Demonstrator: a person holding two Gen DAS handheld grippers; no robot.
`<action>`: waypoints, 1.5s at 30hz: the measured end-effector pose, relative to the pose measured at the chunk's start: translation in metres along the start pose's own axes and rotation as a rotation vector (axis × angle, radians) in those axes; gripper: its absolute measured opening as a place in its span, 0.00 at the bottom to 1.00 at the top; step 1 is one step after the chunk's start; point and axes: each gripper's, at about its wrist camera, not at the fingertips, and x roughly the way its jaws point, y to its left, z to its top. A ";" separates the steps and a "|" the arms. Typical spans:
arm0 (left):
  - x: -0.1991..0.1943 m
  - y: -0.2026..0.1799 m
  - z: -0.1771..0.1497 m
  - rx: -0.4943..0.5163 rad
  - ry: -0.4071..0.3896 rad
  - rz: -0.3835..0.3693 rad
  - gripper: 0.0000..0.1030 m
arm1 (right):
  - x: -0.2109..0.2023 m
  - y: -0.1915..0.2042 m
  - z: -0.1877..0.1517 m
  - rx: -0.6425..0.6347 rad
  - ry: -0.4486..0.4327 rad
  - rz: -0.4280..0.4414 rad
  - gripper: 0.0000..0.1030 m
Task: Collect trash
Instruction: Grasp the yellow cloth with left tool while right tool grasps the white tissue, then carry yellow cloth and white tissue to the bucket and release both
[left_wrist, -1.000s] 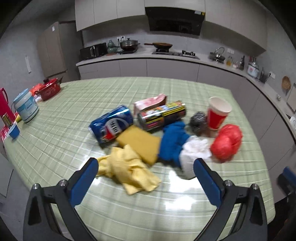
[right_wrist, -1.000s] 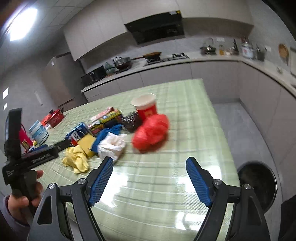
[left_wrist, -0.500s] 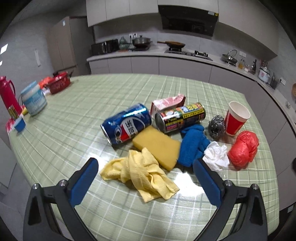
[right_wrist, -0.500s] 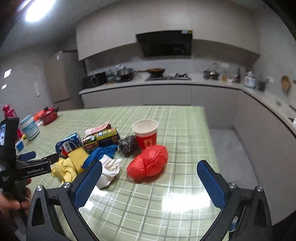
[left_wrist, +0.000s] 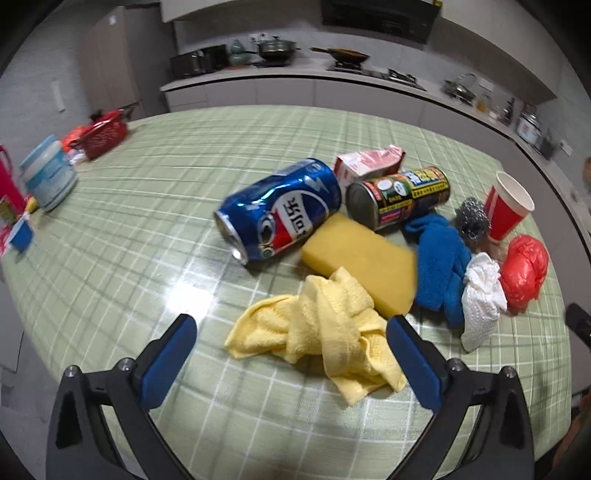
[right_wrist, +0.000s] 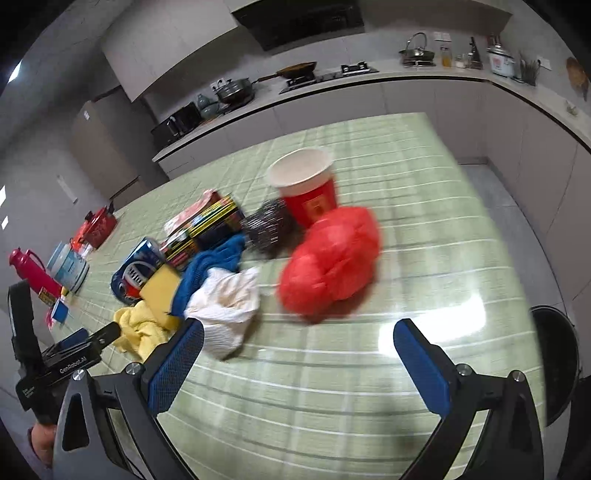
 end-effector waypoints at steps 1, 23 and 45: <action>0.004 -0.002 0.001 0.011 0.009 -0.015 1.00 | 0.006 0.009 0.000 -0.010 0.004 0.002 1.00; 0.029 0.001 -0.003 0.109 0.096 -0.225 0.40 | 0.105 0.077 -0.002 -0.011 0.129 -0.069 0.56; -0.032 -0.019 0.013 0.203 -0.099 -0.263 0.34 | 0.019 0.061 -0.023 0.032 0.007 -0.100 0.48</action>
